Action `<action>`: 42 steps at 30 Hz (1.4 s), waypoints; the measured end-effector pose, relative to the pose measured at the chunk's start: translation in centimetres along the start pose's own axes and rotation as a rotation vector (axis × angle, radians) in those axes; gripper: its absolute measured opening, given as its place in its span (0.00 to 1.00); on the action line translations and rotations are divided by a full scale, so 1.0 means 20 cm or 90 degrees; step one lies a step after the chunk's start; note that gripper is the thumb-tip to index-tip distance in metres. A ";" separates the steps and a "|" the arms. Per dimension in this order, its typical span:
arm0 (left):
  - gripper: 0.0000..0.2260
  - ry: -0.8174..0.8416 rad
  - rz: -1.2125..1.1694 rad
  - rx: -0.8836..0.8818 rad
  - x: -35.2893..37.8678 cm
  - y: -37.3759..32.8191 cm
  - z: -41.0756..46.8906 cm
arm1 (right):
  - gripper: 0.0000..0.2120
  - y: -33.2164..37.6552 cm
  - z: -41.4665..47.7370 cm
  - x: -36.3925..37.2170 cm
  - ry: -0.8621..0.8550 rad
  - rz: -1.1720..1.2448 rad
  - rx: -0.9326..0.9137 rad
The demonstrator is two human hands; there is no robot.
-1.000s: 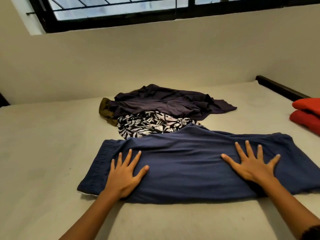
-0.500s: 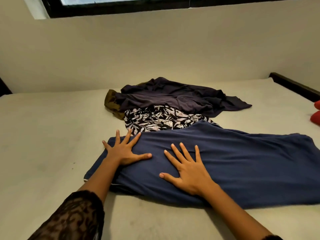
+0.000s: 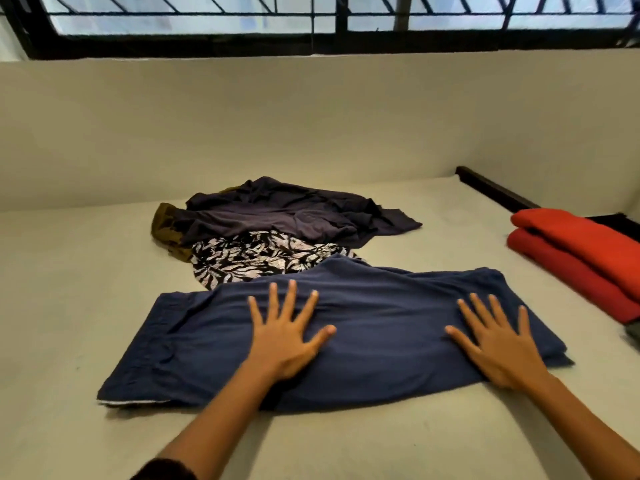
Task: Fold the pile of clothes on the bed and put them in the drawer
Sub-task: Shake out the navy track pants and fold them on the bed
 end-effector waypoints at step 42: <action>0.29 -0.126 -0.010 0.097 0.22 -0.24 -0.28 | 0.47 0.57 -0.11 0.03 0.030 0.072 -0.305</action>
Point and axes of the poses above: each hand's wrist, its own z-axis towards the middle knuckle, its own x-axis out of the palm, y = z × x, the point moved 1 cm from there along z, towards the middle knuckle, and after that the axes turned 1 degree about -x, right-handed, at the moved point
